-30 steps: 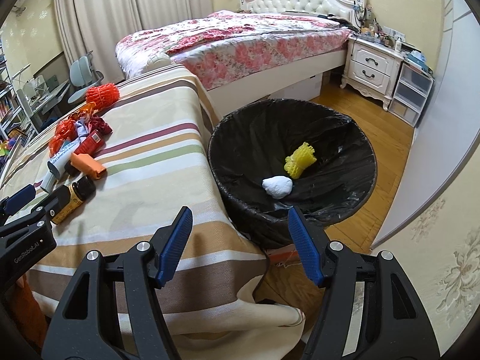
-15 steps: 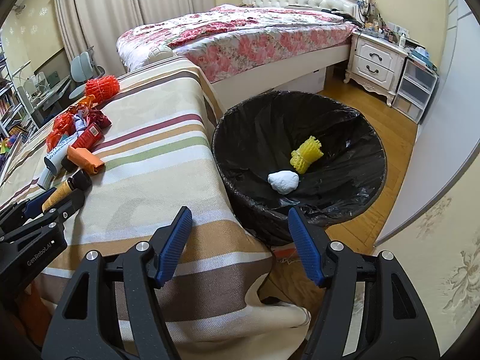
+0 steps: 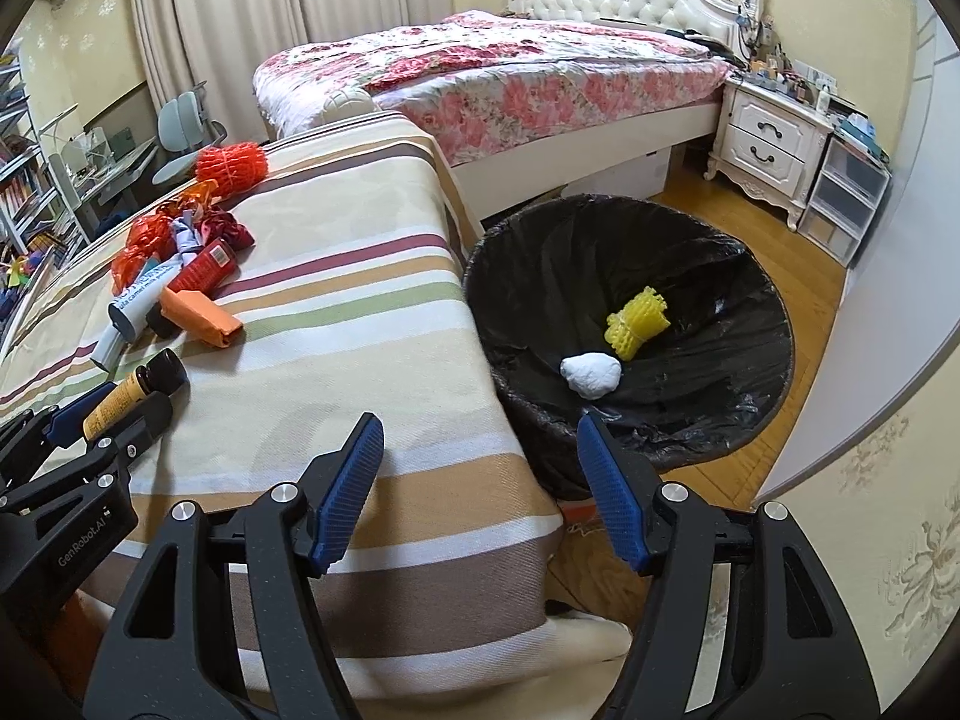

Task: Collect trash
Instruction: 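Grasp the orange plastic piece with the right gripper while the left gripper holds the amber bottle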

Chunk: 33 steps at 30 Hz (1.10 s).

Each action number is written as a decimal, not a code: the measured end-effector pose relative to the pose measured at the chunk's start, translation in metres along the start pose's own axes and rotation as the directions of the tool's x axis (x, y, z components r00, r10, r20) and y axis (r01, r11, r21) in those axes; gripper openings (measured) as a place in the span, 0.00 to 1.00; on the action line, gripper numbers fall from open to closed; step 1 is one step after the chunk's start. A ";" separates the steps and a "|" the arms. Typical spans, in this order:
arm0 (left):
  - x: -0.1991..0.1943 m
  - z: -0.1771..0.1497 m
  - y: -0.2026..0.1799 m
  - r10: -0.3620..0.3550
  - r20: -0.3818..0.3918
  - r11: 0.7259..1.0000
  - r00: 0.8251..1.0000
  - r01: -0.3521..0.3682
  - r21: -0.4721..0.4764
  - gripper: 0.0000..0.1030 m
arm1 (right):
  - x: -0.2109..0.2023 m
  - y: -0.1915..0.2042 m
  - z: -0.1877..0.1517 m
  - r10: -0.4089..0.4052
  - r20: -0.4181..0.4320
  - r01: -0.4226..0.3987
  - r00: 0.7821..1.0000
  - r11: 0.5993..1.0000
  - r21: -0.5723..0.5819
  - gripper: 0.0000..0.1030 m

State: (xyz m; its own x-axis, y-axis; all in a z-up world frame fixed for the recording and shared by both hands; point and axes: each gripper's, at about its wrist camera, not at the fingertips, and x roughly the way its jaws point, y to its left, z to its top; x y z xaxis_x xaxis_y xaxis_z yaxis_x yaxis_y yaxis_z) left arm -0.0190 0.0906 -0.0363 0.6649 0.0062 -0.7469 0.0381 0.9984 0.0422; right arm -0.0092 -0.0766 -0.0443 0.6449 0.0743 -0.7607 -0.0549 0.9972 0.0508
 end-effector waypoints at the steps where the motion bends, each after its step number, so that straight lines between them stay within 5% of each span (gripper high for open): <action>1: -0.001 0.000 0.004 0.004 0.002 1.000 1.000 -0.004 -0.009 0.49 | 0.000 0.003 0.001 0.005 0.002 -0.005 1.000 1.000 -0.008 0.64; 26: -0.016 -0.011 0.082 0.100 0.003 0.980 0.995 -0.098 -0.175 0.49 | 0.022 0.102 0.037 0.141 -0.014 -0.141 0.990 0.969 -0.203 0.63; 29: -0.016 -0.011 0.085 0.102 0.001 0.978 0.995 -0.100 -0.185 0.49 | 0.027 0.107 0.040 0.142 -0.023 -0.143 0.990 0.967 -0.212 0.61; 33: -0.015 -0.014 0.087 0.095 -0.004 0.978 0.995 -0.094 -0.187 0.49 | 0.033 0.112 0.040 0.153 -0.051 -0.160 0.987 0.960 -0.228 0.42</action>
State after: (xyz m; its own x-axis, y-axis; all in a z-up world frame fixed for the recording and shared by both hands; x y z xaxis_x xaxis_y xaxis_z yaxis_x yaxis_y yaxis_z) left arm -0.0358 0.1783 -0.0307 0.6628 0.1009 -0.7420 -0.1648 0.9862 -0.0130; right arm 0.0365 0.0382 -0.0377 0.5894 0.2252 -0.7758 -0.3298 0.9438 0.0234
